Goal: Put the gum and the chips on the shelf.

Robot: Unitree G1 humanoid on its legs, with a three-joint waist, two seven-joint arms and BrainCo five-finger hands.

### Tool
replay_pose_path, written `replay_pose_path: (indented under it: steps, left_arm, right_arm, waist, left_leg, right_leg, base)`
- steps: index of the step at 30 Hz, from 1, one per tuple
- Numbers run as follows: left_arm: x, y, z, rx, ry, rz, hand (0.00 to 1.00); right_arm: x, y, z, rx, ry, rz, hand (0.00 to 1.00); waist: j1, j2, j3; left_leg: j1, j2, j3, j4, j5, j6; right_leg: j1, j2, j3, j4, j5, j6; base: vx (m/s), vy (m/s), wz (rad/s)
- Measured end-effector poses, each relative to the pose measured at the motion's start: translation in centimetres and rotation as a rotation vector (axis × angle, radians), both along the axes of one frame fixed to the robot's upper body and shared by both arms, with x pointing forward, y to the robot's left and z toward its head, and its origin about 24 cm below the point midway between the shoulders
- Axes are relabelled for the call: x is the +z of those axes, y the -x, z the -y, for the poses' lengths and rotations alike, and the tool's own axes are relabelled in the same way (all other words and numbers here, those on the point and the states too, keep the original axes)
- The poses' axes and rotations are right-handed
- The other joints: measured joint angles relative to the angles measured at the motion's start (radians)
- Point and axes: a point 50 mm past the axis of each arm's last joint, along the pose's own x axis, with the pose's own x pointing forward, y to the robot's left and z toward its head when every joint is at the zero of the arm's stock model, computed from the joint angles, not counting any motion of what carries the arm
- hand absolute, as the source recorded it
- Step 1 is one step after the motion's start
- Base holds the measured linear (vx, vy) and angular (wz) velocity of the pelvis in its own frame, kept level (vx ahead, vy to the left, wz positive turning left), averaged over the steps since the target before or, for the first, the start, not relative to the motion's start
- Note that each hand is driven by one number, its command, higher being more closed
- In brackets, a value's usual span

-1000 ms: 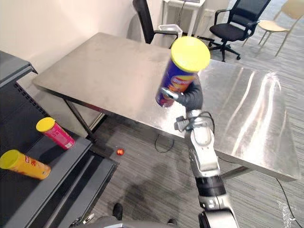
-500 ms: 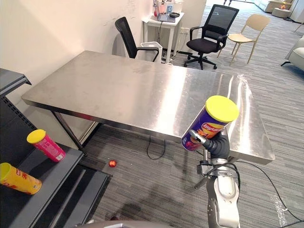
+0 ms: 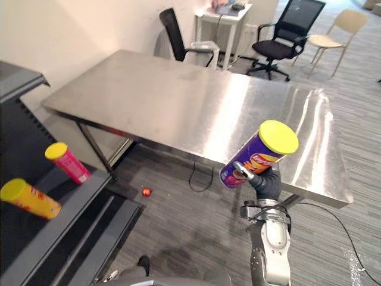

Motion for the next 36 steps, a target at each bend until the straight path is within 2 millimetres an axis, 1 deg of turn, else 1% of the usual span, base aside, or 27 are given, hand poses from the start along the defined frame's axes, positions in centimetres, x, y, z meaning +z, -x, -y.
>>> replay_pose_path:
  steps: [1,2,3,4,5,6,7,8,9,10,11,12,13,14,15,16,19,21,22,24,28,30,31,32,34,35,36]
  left_arm:
    - [0.0,0.0,0.1,0.006,0.000,0.002,0.00]
    - [0.0,-0.2,0.3,0.012,0.000,0.009,0.00]
    - [0.0,-0.2,0.5,0.014,0.003,0.009,0.00]
    - [0.0,-0.4,0.5,0.015,0.006,0.012,0.00]
    - [0.1,-0.8,0.1,0.021,-0.003,0.021,0.00]
    - [0.0,-0.8,0.3,0.034,0.002,0.025,0.00]
    - [-0.1,-0.5,0.8,0.044,0.014,0.019,0.00]
    - [-0.1,-0.3,0.9,0.052,0.018,0.016,0.00]
    - [-0.1,-0.3,0.9,0.061,0.018,0.015,0.00]
    - [-0.1,-0.3,0.9,0.062,0.019,0.016,0.00]
    - [-0.2,-0.2,1.0,0.072,0.022,0.015,0.00]
    - [-0.2,0.0,1.0,0.094,0.025,0.016,0.00]
    - [-0.2,0.0,1.1,0.113,0.031,0.018,0.00]
    - [-0.2,0.1,1.2,0.132,0.039,0.021,0.00]
    - [-0.2,0.4,1.3,0.137,0.041,0.017,0.00]
    - [-0.3,0.6,1.4,0.139,0.043,0.013,0.00]
    - [-0.3,1.5,1.5,0.186,0.050,-0.003,0.00]
    - [-0.4,1.6,1.6,0.188,0.053,-0.004,0.00]
    - [-0.4,1.5,1.6,0.185,0.057,-0.003,0.00]
    - [-0.4,1.4,1.7,0.175,0.057,-0.001,0.00]
    - [-0.4,1.4,1.6,0.161,0.053,-0.005,0.00]
    - [-0.3,1.3,1.3,0.121,0.044,-0.007,0.00]
    - [-0.3,1.3,1.3,0.116,0.043,-0.008,0.00]
    - [-0.3,1.3,1.2,0.116,0.040,-0.007,0.00]
    - [-0.2,1.4,1.0,0.120,0.034,-0.009,0.00]
    - [-0.2,1.4,0.8,0.126,0.030,-0.008,0.00]
    - [-0.2,1.5,0.6,0.125,0.027,-0.010,0.00]
  right_arm:
    - [0.0,-0.1,-0.4,0.018,0.001,0.001,1.00]
    - [0.1,-0.2,-0.9,0.048,0.006,0.002,1.00]
    - [0.1,-0.2,-1.1,0.059,0.011,0.001,1.00]
    - [0.1,-0.3,-1.2,0.065,0.017,0.002,1.00]
    - [0.3,-0.4,-1.0,0.051,0.013,0.012,1.00]
    - [0.8,-0.7,-0.7,0.031,0.016,0.030,1.00]
    - [1.2,-1.0,-0.2,0.002,0.019,0.046,1.00]
    - [1.2,-1.1,0.1,-0.012,0.020,0.047,1.00]
    - [1.1,-1.4,0.7,-0.038,0.021,0.045,1.00]
    - [1.2,-1.5,0.9,-0.051,0.024,0.046,1.00]
    - [1.5,-1.8,1.0,-0.067,0.023,0.057,1.00]
    - [1.7,-2.0,1.1,-0.072,0.022,0.068,1.00]
    - [1.8,-2.0,1.2,-0.077,0.023,0.070,1.00]
    - [1.8,-1.9,1.6,-0.092,0.027,0.072,1.00]
    - [1.4,-2.0,1.9,-0.106,0.020,0.055,1.00]
    - [1.3,-2.0,1.9,-0.106,0.019,0.048,1.00]
    - [1.0,-1.9,1.6,-0.091,0.019,0.039,1.00]
    - [0.9,-1.8,1.8,-0.098,0.021,0.034,1.00]
    - [0.9,-1.7,2.2,-0.119,0.021,0.032,1.00]
    - [0.8,-1.6,2.7,-0.146,0.028,0.025,1.00]
    - [-0.1,-1.5,3.3,-0.173,0.027,-0.023,1.00]
    - [-0.2,-1.6,3.0,-0.161,0.029,-0.025,1.00]
    - [-0.2,-1.6,2.9,-0.155,0.037,-0.027,1.00]
    - [-0.5,-1.7,2.6,-0.147,0.051,-0.040,1.00]
    - [-1.1,-1.7,2.1,-0.124,0.051,-0.071,1.00]
    - [-1.4,-1.7,2.0,-0.114,0.051,-0.086,1.00]
    - [-1.6,-1.6,2.0,-0.113,0.051,-0.095,1.00]
  waist:
    - [0.000,0.004,0.003]
    - [0.005,0.017,0.014]
    - [0.011,0.025,0.018]
    - [0.018,0.006,0.025]
    - [0.023,0.001,0.031]
    - [0.024,0.009,0.030]
    - [0.023,0.026,0.031]
    - [0.022,0.033,0.029]
    - [0.024,0.034,0.028]
    - [0.026,0.035,0.027]
    - [0.026,0.039,0.025]
    - [0.025,0.043,0.022]
    - [0.025,0.045,0.021]
    - [0.027,0.065,0.010]
    - [0.026,0.059,0.008]
    - [0.027,0.056,0.006]
    - [0.023,0.067,-0.004]
    - [0.023,0.072,-0.009]
    - [0.019,0.077,-0.012]
    - [0.015,0.077,-0.012]
    - [0.020,0.067,-0.005]
    - [0.022,0.046,0.006]
    - [0.022,0.046,0.007]
    - [0.025,0.037,0.013]
    - [0.027,0.020,0.021]
    - [0.028,0.011,0.031]
    - [0.025,0.008,0.030]
  left_leg:
    - [-0.014,-0.001,-0.012,-0.011,0.012,0.000]
    - [-0.024,0.005,-0.016,-0.052,0.016,0.001]
    - [-0.021,0.016,-0.003,-0.093,0.009,0.011]
    - [-0.010,0.029,0.063,-0.140,-0.036,0.075]
    - [-0.031,0.022,0.137,-0.110,-0.009,0.105]
    - [-0.081,0.013,0.209,0.012,0.028,0.144]
    - [-0.095,0.017,0.260,0.130,0.033,0.154]
    - [-0.090,0.024,0.280,0.168,0.028,0.152]
    - [-0.064,0.031,0.305,0.193,-0.015,0.136]
    - [-0.048,0.042,0.317,0.198,-0.026,0.123]
    - [-0.016,0.069,0.332,0.211,-0.041,0.102]
    - [0.017,0.097,0.353,0.223,-0.046,0.093]
    - [0.033,0.108,0.356,0.224,-0.045,0.094]
    - [0.043,0.104,0.349,0.202,-0.036,0.085]
    - [0.041,0.078,0.371,0.177,-0.024,0.073]
    - [0.039,0.070,0.373,0.168,-0.021,0.071]
    - [0.027,0.051,0.373,0.093,-0.021,0.071]
    - [0.029,0.048,0.373,0.051,-0.019,0.068]
    - [0.031,0.041,0.370,-0.008,0.002,0.052]
    - [0.035,0.035,0.368,-0.064,0.030,0.050]
    - [0.087,0.010,0.377,-0.086,0.031,0.050]
    - [0.105,-0.012,0.381,-0.081,0.015,0.055]
    - [0.106,-0.014,0.382,-0.080,0.004,0.063]
    - [0.110,-0.022,0.384,-0.080,-0.012,0.071]
    - [0.117,-0.041,0.387,-0.091,-0.017,0.069]
    - [0.119,-0.049,0.388,-0.109,-0.017,0.071]
    - [0.127,-0.055,0.388,-0.154,-0.012,0.063]
  right_leg:
    - [-0.018,-0.004,-0.015,0.024,-0.012,-0.004]
    - [-0.037,-0.010,-0.047,0.056,-0.031,-0.012]
    - [-0.037,-0.009,-0.065,0.054,-0.033,-0.016]
    - [-0.033,-0.023,-0.099,0.019,-0.024,-0.036]
    - [-0.036,-0.053,-0.139,0.014,-0.014,-0.054]
    - [-0.044,-0.083,-0.192,0.014,-0.010,-0.061]
    - [-0.042,-0.100,-0.242,0.012,-0.002,-0.067]
    - [-0.040,-0.105,-0.263,0.007,0.003,-0.067]
    - [-0.037,-0.115,-0.304,-0.008,0.020,-0.065]
    - [-0.036,-0.116,-0.323,-0.023,0.030,-0.066]
    - [-0.036,-0.118,-0.356,-0.047,0.051,-0.066]
    - [-0.036,-0.130,-0.386,-0.055,0.063,-0.054]
    - [-0.036,-0.138,-0.400,-0.053,0.067,-0.048]
    - [-0.030,-0.151,-0.433,-0.053,0.078,-0.031]
    - [-0.014,-0.151,-0.446,-0.087,0.102,-0.026]
    - [-0.002,-0.149,-0.452,-0.111,0.113,-0.021]
    - [0.031,-0.149,-0.530,-0.170,0.160,-0.001]
    - [0.031,-0.147,-0.553,-0.167,0.162,-0.001]
    - [0.029,-0.150,-0.573,-0.154,0.163,-0.001]
    - [0.030,-0.166,-0.591,-0.126,0.163,-0.001]
    - [0.063,-0.226,-0.588,-0.008,0.159,-0.006]
    - [0.072,-0.257,-0.554,0.017,0.158,-0.006]
    - [0.072,-0.259,-0.544,0.015,0.158,-0.005]
    - [0.073,-0.261,-0.525,0.002,0.155,-0.001]
    - [0.089,-0.257,-0.506,-0.051,0.144,0.016]
    - [0.096,-0.251,-0.501,-0.081,0.148,0.033]
    - [0.096,-0.236,-0.499,-0.112,0.145,0.038]
  base:
    - [-0.12,-0.119,0.77]
    - [-0.13,-0.128,0.67]
    - [-0.13,-0.159,0.96]
    - [-0.13,-0.109,0.99]
    - [-0.14,-0.139,1.36]
    - [-0.11,-0.101,1.37]
    - [-0.10,-0.125,1.21]
    - [-0.08,-0.074,1.10]
    - [-0.07,-0.040,0.84]
    - [-0.06,-0.027,0.95]
    - [-0.06,0.032,0.86]
    - [-0.04,0.079,0.85]
    - [-0.04,0.163,0.90]
    - [-0.03,0.181,0.90]
    - [-0.03,0.185,0.88]
    - [-0.04,0.172,0.76]
    - [-0.05,0.166,0.71]
    - [-0.03,0.104,0.55]
    - [-0.04,0.114,0.65]
    - [-0.06,0.116,0.72]
    - [-0.05,0.122,0.37]
    - [-0.09,0.134,0.16]
    - [-0.11,0.108,0.00]
    - [-0.13,0.097,-0.11]
    - [-0.18,0.077,-0.11]
    - [-0.20,0.063,0.07]
    - [-0.18,0.060,0.11]
